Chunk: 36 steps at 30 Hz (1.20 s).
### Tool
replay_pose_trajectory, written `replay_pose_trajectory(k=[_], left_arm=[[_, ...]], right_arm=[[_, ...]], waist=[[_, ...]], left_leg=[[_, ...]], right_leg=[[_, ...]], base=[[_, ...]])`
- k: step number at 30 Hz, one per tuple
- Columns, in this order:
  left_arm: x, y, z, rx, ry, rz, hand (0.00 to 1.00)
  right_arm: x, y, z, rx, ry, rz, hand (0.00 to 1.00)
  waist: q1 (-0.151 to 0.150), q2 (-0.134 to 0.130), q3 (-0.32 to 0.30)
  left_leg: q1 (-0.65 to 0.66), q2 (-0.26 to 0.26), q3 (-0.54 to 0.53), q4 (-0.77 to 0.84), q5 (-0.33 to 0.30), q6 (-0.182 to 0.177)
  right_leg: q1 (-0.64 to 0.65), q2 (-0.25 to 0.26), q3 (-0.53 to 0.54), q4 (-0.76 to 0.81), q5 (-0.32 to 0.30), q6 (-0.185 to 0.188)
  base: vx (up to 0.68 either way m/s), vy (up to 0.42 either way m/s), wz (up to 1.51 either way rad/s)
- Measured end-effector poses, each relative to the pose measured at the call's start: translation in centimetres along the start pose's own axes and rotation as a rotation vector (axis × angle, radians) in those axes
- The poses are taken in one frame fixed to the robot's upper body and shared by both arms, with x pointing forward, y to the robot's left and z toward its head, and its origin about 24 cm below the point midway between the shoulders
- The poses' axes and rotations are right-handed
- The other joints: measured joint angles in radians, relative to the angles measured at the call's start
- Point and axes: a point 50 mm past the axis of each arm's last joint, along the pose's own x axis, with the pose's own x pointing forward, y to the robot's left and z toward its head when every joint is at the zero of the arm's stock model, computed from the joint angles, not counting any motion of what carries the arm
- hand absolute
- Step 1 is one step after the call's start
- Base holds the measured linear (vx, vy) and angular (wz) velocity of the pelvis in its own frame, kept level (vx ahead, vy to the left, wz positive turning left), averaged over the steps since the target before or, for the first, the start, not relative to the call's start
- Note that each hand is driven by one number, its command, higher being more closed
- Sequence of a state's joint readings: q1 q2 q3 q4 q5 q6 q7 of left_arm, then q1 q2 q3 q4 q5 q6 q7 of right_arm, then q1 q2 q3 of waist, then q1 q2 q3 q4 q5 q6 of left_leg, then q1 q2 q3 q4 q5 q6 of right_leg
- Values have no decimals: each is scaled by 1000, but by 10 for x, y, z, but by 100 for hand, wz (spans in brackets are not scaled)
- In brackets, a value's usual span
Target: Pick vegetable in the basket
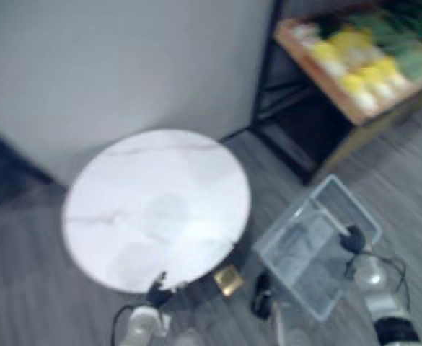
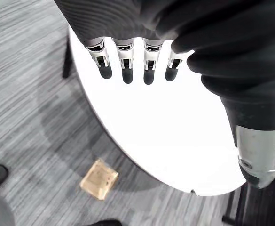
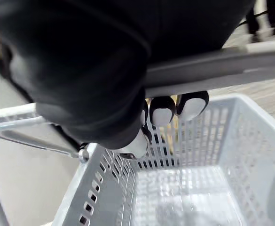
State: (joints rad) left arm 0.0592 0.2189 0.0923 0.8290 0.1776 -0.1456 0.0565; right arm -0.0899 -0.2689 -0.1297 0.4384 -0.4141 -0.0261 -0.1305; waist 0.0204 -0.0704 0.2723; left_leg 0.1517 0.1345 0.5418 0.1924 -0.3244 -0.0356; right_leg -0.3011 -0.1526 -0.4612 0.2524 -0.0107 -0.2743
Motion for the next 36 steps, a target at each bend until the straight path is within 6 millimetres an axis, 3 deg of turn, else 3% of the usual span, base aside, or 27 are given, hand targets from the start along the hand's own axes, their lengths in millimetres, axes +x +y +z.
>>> replay_pose_trajectory(k=[1,3,4,5,7,8,9,10,11,13,14,15,17,18,20,21,22,24,26,27,28,29,30,31,32,34,36], left_arm=[[0,-4,-3,-5,19,-6,0],[-5,-13,-9,-4,34,-36,0],[-8,-16,-15,-9,53,-40,0],[-8,-15,-16,-11,56,-38,0],[-8,-21,-15,-30,63,-47,0],[-6,-26,-9,-45,48,-55,0],[-5,-30,-6,-54,33,-63,0],[-5,-31,-5,-57,26,-64,0],[-6,-30,-6,-65,25,-56,0],[-9,-29,-13,-101,50,-35,0],[-14,-31,-22,-126,82,-28,0],[-20,-36,-31,-153,111,-32,0],[-24,-42,-39,-177,147,-39,0],[-25,-41,-41,-186,153,-21,0],[-24,-40,-40,-236,155,7,0],[-24,-41,-39,-245,156,11,0],[-24,-43,-39,-250,157,10,0],[-25,-42,-41,-250,163,11,0],[-18,-40,-31,-244,135,10,0],[-17,-40,-28,-242,126,8,0],[-14,-41,-25,-240,118,3,0],[-13,-39,-24,-235,118,5,0],[-14,-34,-27,-215,122,10,0],[-15,-35,-29,-202,126,2,0],[-18,-33,-35,-163,141,-14,0],[-18,-36,-34,-135,138,-38,0],[-14,-40,-27,-138,117,-51,0]], right_arm=[[-2,4,-3,35,18,3,100],[-8,5,-19,54,75,0,100],[-10,9,-23,74,99,9,100],[-11,11,-25,80,106,14,100],[-16,16,-36,85,154,30,100],[-25,20,-51,88,214,36,100],[-36,23,-66,102,282,33,100],[-40,23,-72,109,307,26,100],[-47,24,-83,117,355,26,100],[-57,30,-97,133,423,47,100],[-63,34,-105,149,469,59,100],[-66,35,-111,153,504,65,100],[-73,34,-123,159,571,60,100],[-90,35,-142,188,687,55,100],[-103,33,-155,217,762,32,100],[-108,31,-160,234,793,15,100],[-112,29,-164,247,811,2,100],[-118,31,-167,249,831,4,100],[-127,39,-170,280,853,8,100],[-130,41,-170,289,863,8,100],[-135,45,-173,320,893,3,100],[-136,50,-172,332,904,10,100],[-139,56,-171,348,913,22,100],[-140,59,-170,354,916,27,100],[-141,63,-170,358,919,41,100],[-143,67,-169,376,922,47,100],[-138,69,-165,397,906,48,100]], waist=[[-12,-5,-9],[-28,17,-36],[-19,22,-61],[-13,25,-62],[-23,53,-73],[-27,62,-78],[-39,55,-87],[-48,73,-97],[-46,81,-102],[-44,85,-101],[-40,86,-97],[-36,83,-87],[-23,91,-74],[-7,97,-67],[10,106,-62],[11,111,-60],[11,116,-60],[22,124,-66],[21,72,-69],[21,58,-72],[20,34,-67],[19,25,-55],[16,18,-44],[12,18,-42],[7,29,-37],[-7,38,-39],[-25,48,-31]], left_leg=[[27,3,89,4,8,-24],[61,12,164,7,9,-26],[64,25,231,37,9,-26],[66,37,260,58,9,-27],[72,82,310,134,28,-60],[55,137,324,241,40,-86],[58,142,321,189,13,-116],[63,143,324,131,60,-100],[86,176,357,181,90,-110],[45,264,308,417,131,-44],[-36,291,125,580,215,37],[-102,242,-64,674,154,-30],[-171,181,-176,730,79,-64],[-258,141,-191,705,41,-76],[-324,117,-168,548,39,-70],[-349,93,-176,387,55,-60],[-352,66,-203,207,93,-62],[-345,36,-246,153,176,-28],[-339,-40,-256,161,132,26],[-336,-61,-256,161,122,41],[-308,-97,-253,161,99,59],[-265,-114,-252,157,81,66],[-197,-127,-253,145,55,70],[-160,-131,-255,133,44,72],[-94,-126,-264,104,29,72],[-19,-113,-293,51,26,72],[44,-72,-309,-6,36,52]], right_leg=[[-25,-101,-78,202,-85,57],[30,-172,-137,280,-137,156],[65,-184,-176,253,-127,200],[73,-174,-195,225,-116,234],[90,-107,-195,143,-105,238],[121,-69,-161,91,-94,238],[138,-50,-130,68,-92,243],[143,-34,-120,67,-93,245],[141,-6,-74,69,-108,249],[160,47,-4,46,-117,241],[196,75,54,5,-115,234],[219,90,118,-13,-118,228],[249,97,184,-22,-125,229],[294,99,244,-58,-126,231],[317,95,284,-85,-129,238],[329,85,290,-100,-133,254],[340,81,296,-114,-133,280],[361,81,320,-115,-137,318],[334,11,340,-27,-196,388],[310,-10,349,39,-221,401],[255,-48,368,256,-265,434],[216,-66,383,426,-251,441],[187,-81,391,584,-173,426],[175,-89,390,644,-127,434],[153,-89,379,733,-140,419],[112,-88,302,737,-208,393],[47,-75,192,549,-252,344]], base=[[-89,8,-201],[149,-68,-150],[210,-109,-180],[186,-155,-191],[168,-165,-129],[164,-155,-91],[143,-143,-83],[106,-127,-99],[120,-124,-115],[139,-162,-129],[182,-104,-146],[197,-42,-146],[213,88,-138],[289,158,-147],[271,218,-118],[234,256,-90],[297,333,-73],[286,254,-59],[355,256,-11],[331,222,33],[362,162,31],[465,142,25],[402,76,10],[464,33,4],[393,-2,13],[421,-66,32],[532,-167,39]])
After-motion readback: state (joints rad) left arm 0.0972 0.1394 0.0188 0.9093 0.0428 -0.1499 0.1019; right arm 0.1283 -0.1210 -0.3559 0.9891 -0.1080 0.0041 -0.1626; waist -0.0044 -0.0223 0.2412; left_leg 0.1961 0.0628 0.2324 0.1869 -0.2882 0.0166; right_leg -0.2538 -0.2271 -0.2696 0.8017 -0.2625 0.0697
